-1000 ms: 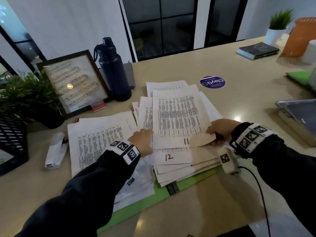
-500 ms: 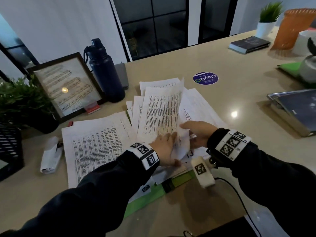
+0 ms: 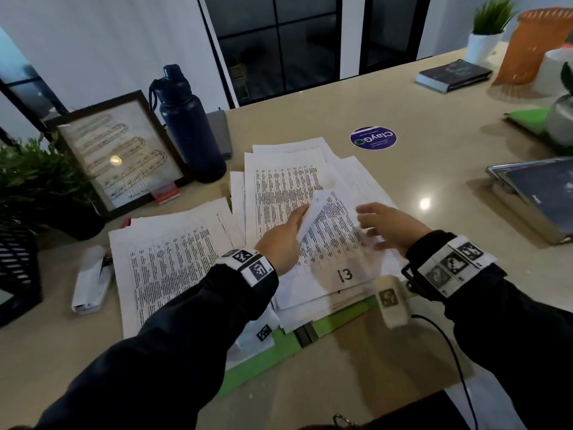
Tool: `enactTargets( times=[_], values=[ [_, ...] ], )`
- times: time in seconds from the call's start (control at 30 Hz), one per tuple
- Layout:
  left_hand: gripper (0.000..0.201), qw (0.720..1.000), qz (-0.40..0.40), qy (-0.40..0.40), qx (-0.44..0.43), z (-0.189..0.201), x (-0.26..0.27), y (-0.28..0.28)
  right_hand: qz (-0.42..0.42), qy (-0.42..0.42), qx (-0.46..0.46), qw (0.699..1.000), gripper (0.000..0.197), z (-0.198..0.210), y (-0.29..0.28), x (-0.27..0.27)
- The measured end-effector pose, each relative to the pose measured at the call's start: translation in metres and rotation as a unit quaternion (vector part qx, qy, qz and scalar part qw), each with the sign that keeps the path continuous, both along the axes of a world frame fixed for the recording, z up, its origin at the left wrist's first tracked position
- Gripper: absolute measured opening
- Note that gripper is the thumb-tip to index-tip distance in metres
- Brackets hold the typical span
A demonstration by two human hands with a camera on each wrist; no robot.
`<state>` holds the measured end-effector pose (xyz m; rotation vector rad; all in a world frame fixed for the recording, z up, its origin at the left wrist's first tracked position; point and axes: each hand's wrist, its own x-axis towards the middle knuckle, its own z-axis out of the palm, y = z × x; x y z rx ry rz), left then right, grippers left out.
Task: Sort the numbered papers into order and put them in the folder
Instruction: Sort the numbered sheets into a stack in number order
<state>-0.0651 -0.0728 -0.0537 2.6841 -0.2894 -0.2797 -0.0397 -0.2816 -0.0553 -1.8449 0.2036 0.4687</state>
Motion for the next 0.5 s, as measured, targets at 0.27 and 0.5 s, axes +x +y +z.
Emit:
enactTargets(
  times=[0.27,0.5],
  values=[
    [0.102,0.994,-0.079,-0.062,-0.031,-0.01,0.0,-0.003,-0.038,0.112,-0.03,0.993,0.023,0.004,-0.017,-0.016],
    [0.125,0.992,-0.067,-0.107,-0.015,-0.002,-0.009,-0.009,0.098,-0.082,-0.31,0.942,0.034,0.002,-0.001,-0.023]
  ],
)
